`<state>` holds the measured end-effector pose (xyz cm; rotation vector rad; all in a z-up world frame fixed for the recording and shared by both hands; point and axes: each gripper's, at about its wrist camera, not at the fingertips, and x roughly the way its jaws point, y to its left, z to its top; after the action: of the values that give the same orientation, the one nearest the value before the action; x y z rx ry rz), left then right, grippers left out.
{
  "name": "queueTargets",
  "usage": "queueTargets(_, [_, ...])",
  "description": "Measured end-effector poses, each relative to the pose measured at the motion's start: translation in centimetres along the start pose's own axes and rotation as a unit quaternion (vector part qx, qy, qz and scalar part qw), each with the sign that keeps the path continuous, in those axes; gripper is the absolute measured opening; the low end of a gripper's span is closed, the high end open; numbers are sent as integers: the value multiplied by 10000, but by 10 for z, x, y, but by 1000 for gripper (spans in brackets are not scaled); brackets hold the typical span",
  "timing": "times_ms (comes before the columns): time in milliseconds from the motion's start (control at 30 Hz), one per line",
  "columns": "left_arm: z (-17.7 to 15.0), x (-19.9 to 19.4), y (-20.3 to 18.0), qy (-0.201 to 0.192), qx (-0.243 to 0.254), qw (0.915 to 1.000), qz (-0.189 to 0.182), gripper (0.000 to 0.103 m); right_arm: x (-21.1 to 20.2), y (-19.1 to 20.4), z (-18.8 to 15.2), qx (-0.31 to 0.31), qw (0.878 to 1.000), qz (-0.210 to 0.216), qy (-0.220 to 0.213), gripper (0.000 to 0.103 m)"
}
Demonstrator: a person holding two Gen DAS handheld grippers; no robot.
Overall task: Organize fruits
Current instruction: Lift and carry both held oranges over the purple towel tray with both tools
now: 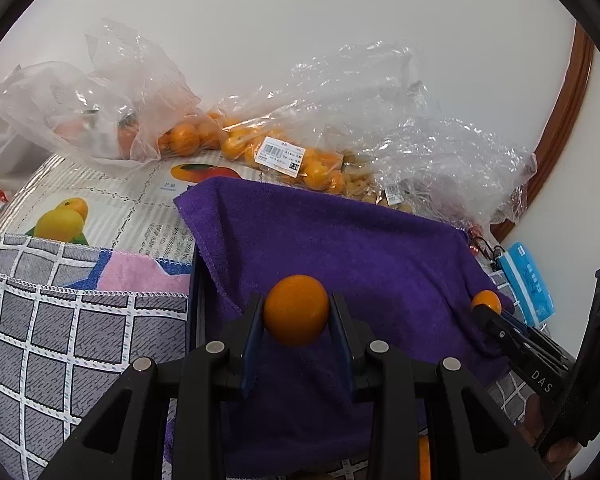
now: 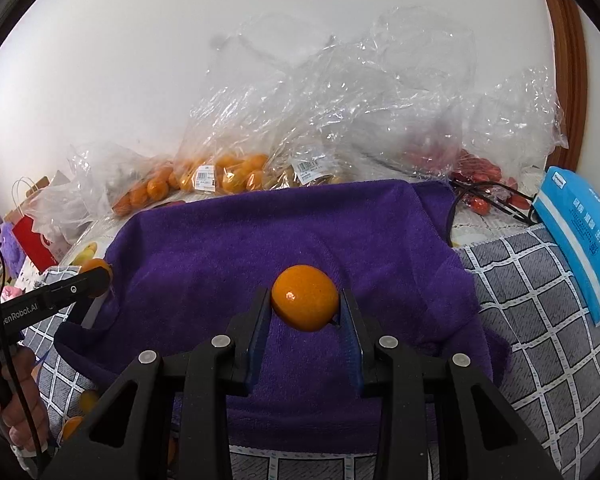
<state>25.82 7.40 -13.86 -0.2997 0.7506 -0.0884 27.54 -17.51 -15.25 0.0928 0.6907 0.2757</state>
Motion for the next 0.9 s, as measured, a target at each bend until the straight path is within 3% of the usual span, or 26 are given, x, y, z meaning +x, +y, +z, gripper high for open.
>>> queueTargets(900, [-2,15,-5,374,79,9992,81,31,16,0,-4,-72,9992,-124,385,34])
